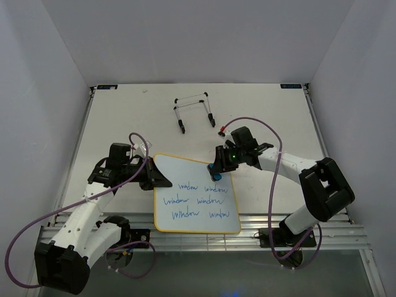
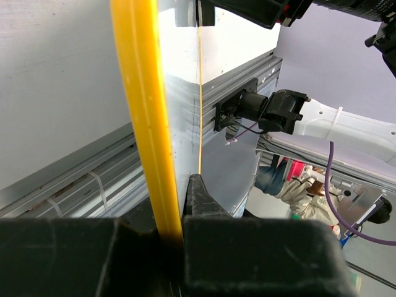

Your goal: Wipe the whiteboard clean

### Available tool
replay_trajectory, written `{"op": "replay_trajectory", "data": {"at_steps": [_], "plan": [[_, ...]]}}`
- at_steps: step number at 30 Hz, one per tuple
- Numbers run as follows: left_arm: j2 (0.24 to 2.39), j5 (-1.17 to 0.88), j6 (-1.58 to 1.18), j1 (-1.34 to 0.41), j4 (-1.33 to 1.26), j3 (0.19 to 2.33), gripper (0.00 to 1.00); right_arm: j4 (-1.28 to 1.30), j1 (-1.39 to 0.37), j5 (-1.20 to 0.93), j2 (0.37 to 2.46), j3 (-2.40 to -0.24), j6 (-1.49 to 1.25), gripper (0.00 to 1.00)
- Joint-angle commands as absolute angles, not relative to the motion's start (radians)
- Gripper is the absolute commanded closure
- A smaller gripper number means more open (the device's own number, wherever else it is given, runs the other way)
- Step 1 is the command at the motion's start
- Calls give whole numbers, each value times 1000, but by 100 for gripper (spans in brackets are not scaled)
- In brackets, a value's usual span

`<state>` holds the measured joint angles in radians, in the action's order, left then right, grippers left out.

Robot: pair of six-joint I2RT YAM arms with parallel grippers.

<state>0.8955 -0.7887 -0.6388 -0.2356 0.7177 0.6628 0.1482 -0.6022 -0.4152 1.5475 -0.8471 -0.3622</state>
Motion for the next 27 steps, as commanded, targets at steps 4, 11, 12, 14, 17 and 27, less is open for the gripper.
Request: {"op": "replay_trajectory", "data": {"at_steps": [4, 11, 12, 14, 17, 27], "plan": [[870, -549, -457, -250, 600, 696, 100, 296, -626, -376, 1640, -854, -301, 76], [893, -537, -460, -250, 600, 698, 100, 391, -809, -427, 1615, -1118, -308, 76], [894, -535, -460, -249, 598, 698, 100, 396, -834, -423, 1618, -1146, -313, 76], [897, -534, -462, -249, 598, 698, 100, 374, -886, -454, 1632, -1202, -336, 76], [897, -529, -462, -249, 600, 696, 100, 357, -908, -457, 1655, -1221, -345, 76], [891, -519, -466, -249, 600, 695, 100, 316, -620, -367, 1651, -835, -308, 76]]}}
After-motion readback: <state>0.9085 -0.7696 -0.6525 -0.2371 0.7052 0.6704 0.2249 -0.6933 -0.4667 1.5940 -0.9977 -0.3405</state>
